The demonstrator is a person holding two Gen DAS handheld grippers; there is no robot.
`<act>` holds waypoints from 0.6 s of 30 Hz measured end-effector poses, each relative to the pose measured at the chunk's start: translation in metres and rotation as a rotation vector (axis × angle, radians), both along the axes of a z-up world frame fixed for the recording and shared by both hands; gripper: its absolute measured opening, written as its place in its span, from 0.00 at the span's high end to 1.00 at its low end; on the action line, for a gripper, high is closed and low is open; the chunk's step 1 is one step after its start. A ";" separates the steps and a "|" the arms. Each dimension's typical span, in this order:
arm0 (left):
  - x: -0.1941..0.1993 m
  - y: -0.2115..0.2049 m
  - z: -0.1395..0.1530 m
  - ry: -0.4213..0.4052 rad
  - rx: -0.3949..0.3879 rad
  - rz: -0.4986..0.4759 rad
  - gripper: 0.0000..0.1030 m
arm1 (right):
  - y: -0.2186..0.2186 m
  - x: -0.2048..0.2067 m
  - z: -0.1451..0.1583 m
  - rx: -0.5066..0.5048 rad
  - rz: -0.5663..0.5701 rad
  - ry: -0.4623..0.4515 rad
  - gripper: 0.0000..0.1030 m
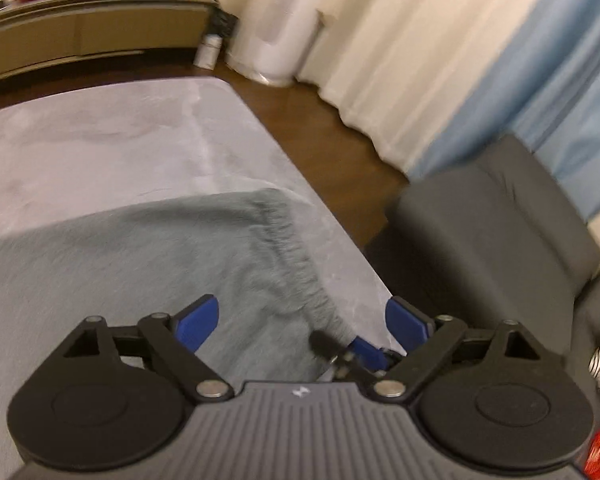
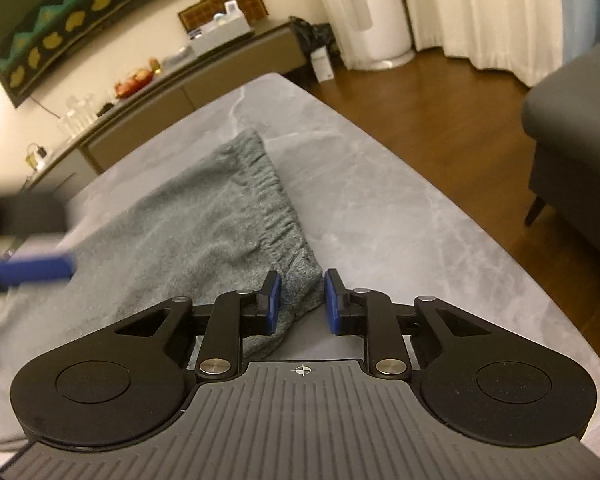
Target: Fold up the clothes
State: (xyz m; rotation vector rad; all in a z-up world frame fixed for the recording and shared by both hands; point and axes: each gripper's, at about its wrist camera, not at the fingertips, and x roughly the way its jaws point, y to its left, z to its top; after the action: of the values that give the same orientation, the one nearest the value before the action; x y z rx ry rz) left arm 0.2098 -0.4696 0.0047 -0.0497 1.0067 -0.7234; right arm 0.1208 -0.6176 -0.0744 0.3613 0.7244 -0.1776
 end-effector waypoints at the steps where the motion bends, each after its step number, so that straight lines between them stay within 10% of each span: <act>1: 0.007 -0.015 -0.004 0.014 0.035 -0.014 0.10 | 0.007 -0.003 0.002 -0.054 0.001 -0.012 0.83; 7: 0.029 -0.057 -0.033 0.002 0.200 -0.084 0.12 | 0.058 -0.021 0.013 -0.402 0.101 -0.116 0.89; 11: 0.037 -0.066 -0.050 0.018 0.265 -0.104 0.35 | 0.077 -0.026 0.010 -0.515 0.166 -0.160 0.90; 18: 0.047 -0.057 -0.060 0.026 0.278 -0.072 0.70 | 0.078 -0.028 0.005 -0.506 0.199 -0.166 0.82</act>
State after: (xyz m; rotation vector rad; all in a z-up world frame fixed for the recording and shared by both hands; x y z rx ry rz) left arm 0.2571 -0.5268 -0.0556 0.2202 1.1306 -0.6431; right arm 0.0927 -0.5396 -0.0690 -0.1775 0.5236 -0.1351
